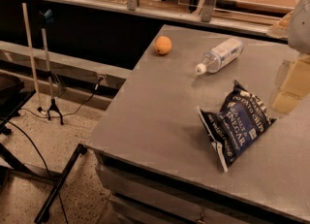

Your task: Pick orange

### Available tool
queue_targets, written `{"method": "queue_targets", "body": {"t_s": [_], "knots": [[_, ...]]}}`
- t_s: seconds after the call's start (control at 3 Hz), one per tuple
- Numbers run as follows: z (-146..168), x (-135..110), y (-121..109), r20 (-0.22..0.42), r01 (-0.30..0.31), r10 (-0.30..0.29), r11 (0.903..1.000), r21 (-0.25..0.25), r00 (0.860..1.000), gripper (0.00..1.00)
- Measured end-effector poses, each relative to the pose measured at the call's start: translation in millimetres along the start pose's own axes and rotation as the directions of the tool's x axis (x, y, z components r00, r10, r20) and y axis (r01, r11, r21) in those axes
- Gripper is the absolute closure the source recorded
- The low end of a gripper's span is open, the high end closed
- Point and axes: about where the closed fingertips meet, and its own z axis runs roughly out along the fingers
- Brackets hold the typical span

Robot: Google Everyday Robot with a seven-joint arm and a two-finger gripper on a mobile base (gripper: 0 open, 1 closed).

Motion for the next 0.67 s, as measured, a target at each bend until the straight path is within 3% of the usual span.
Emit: {"method": "queue_targets", "body": {"t_s": [0.33, 0.67], "knots": [[-0.1, -0.1, -0.1, 0.0, 0.0, 0.0, 1.0, 0.0, 1.0, 0.0], [-5.4, -11.1, -16.8, 0.032, -0.002, 0.001, 0.9999, 0.016, 0.999, 0.0]]}}
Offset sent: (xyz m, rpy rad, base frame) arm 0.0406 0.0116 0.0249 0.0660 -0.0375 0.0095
